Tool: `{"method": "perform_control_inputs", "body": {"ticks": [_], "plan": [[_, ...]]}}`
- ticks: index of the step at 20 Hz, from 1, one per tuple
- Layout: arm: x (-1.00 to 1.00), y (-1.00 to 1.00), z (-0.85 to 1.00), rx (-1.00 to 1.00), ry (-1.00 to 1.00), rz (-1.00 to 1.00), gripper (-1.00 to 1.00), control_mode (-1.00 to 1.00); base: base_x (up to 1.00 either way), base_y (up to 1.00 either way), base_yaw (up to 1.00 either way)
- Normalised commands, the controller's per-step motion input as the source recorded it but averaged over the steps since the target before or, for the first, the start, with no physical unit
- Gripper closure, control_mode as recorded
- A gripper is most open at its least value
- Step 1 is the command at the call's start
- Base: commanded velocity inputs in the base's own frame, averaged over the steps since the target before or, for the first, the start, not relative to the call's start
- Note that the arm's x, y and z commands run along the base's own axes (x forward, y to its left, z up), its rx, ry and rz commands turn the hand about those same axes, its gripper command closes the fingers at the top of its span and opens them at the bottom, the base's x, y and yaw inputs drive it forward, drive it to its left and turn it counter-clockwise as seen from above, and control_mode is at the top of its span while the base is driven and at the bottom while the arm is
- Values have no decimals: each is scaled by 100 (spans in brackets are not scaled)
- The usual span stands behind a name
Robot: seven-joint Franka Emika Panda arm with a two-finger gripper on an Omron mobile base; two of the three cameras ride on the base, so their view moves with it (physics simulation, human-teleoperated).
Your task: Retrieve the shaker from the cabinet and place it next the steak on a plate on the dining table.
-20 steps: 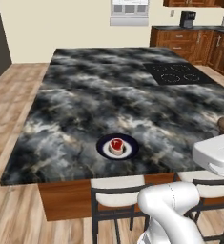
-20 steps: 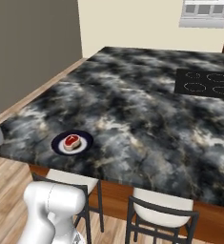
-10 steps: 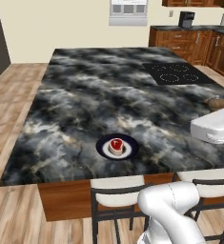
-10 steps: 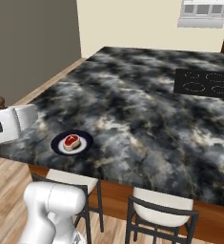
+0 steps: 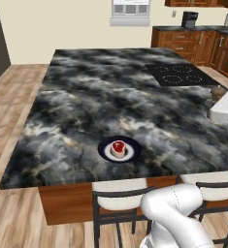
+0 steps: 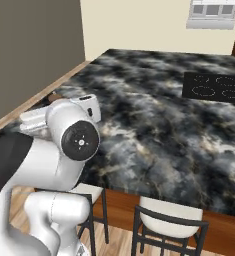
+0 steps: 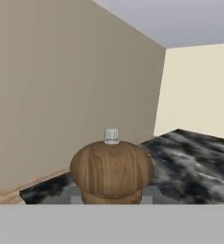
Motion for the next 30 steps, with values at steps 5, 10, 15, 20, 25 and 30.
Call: {"method": "perform_control_inputs", "body": {"ticks": [5, 10, 15, 20, 25, 30], "plan": [[83, -48, -17, 1, 0, 35, 100, -100, 0, 0, 0], [66, -22, -30, 3, 0, 22, 100, -100, 0, 0, 0], [45, -1, -44, 0, 3, 23, 100, -100, 0, 0, 0], [40, 0, -56, 3, 0, 9, 100, -100, 0, 0, 0], [35, 0, -60, 1, 0, 1, 100, -100, 0, 0, 0], [29, 1, -53, 0, 0, 0, 100, -100, 0, 0, 0]]}}
